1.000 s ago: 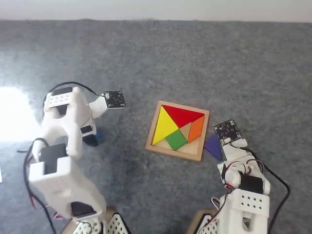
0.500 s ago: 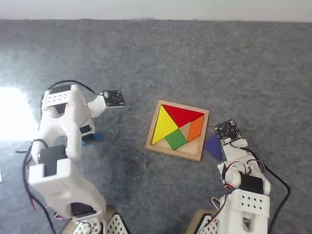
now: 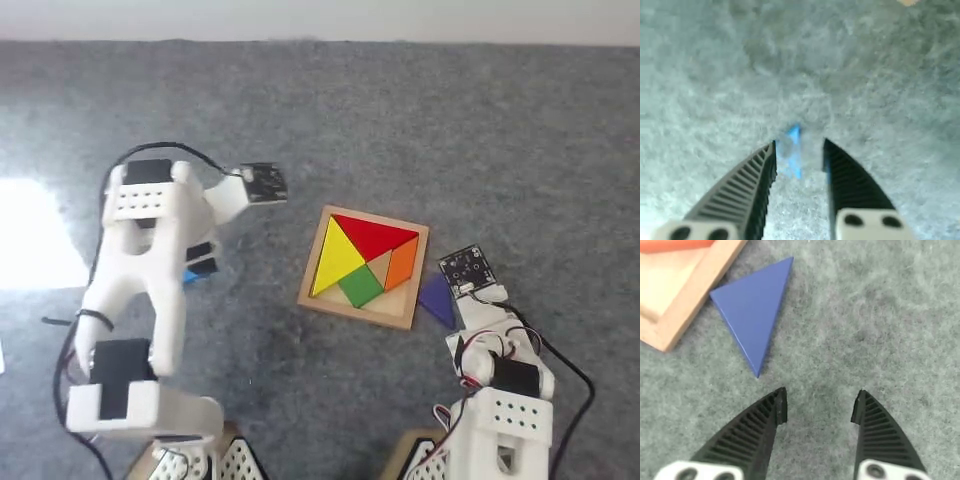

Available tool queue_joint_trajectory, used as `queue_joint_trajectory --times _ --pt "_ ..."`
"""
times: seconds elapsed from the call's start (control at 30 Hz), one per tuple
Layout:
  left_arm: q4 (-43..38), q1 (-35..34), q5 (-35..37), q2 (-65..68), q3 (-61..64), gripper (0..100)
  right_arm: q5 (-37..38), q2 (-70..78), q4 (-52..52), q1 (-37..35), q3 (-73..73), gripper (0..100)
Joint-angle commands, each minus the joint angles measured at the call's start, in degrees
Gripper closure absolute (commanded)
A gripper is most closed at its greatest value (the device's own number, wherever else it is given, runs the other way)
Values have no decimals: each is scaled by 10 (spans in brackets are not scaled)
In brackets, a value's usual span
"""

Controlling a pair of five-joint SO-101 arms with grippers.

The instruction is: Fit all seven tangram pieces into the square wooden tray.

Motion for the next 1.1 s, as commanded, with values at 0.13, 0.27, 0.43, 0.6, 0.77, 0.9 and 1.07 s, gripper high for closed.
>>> queue_joint_trajectory --times 0.13,0.27,0.43,0.6,0.77,0.9,1.07 --pt "-76 -86 -33 86 -24 793 6 2 -4 -5 -4 783" --pt "-106 -91 -35 119 -24 793 6 2 -4 -5 -4 783" --pt "-131 -100 -36 144 -24 793 6 2 -4 -5 -4 783" --pt "-156 -125 -44 167 -24 793 6 2 -4 -5 -4 783" --pt "-156 -128 -54 185 -23 794 6 2 -4 -5 -4 783" --pt "-152 -127 -56 204 -22 871 6 2 -4 -5 -4 783" --pt "-106 -127 -53 207 -22 988 6 2 -4 -5 -4 783"
